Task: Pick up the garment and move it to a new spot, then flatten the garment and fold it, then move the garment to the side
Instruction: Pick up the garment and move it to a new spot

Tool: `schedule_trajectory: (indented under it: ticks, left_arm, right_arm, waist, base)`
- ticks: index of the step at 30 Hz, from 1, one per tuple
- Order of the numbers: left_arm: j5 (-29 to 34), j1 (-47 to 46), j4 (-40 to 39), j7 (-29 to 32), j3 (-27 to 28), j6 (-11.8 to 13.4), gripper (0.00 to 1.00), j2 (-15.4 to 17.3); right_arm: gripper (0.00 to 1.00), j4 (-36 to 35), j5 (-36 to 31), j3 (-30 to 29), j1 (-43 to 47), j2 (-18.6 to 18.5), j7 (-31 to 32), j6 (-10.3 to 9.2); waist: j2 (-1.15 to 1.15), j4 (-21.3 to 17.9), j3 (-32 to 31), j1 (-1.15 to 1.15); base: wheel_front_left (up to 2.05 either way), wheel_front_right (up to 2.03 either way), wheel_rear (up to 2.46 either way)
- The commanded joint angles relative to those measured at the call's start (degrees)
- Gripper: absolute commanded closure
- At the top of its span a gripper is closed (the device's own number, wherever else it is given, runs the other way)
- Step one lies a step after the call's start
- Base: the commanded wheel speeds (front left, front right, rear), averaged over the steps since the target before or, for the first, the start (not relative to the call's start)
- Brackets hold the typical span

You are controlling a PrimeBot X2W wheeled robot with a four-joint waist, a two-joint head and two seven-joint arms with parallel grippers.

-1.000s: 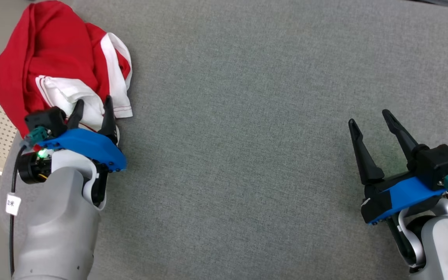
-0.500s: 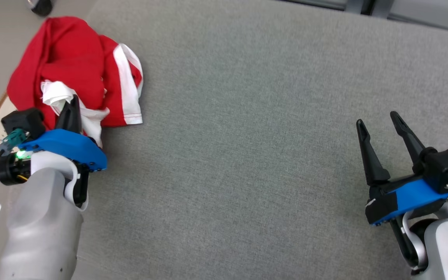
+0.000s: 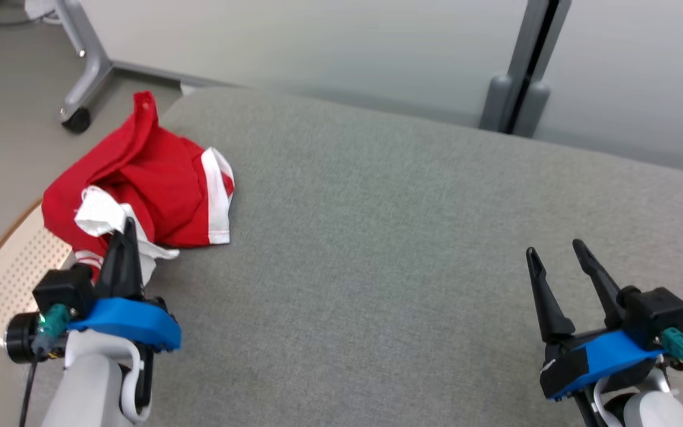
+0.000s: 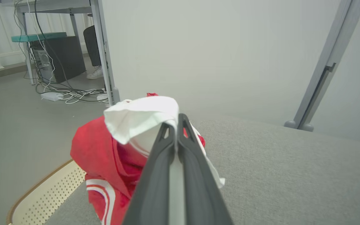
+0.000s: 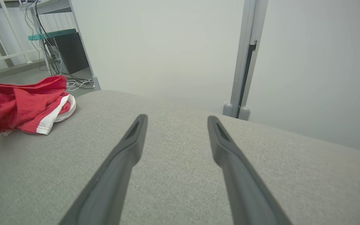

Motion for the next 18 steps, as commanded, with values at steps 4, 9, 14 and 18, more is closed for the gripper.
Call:
schedule_trajectory:
  ticks: [4,9,14,18]
  left_arm:
    - [1.0,5.6,-8.4,2.6,-2.8,0.0,1.0,-0.9]
    - [1.1,7.8,-16.5,7.6,-8.1,-2.0,1.0,-2.3]
    - [0.4,6.0,-21.5,11.1,-14.3,-3.5,1.0,-4.0]
    - [0.2,3.8,-23.3,12.3,-18.2,-4.1,1.0,-4.9]
  right_arm:
    - [0.0,-0.2,0.6,0.0,2.8,0.7,-0.1,0.0]
    - [0.0,-1.9,0.2,-0.1,3.5,1.1,0.5,0.0]
    - [0.0,-3.3,-0.1,-0.4,3.0,1.3,1.0,0.0]
    - [0.0,-3.9,0.1,-0.5,2.0,1.4,0.8,0.0]
  waist:
    - [0.01,-4.9,-5.5,0.02]
    - [0.01,-9.3,-5.8,0.02]
    - [0.01,-15.6,-4.1,0.02]
    - [0.01,-20.0,-2.3,0.02]
  base:
    - [0.0,0.0,0.0]
    - [0.0,0.0,0.0]
    - [0.0,0.0,0.0]
    - [0.0,0.0,0.0]
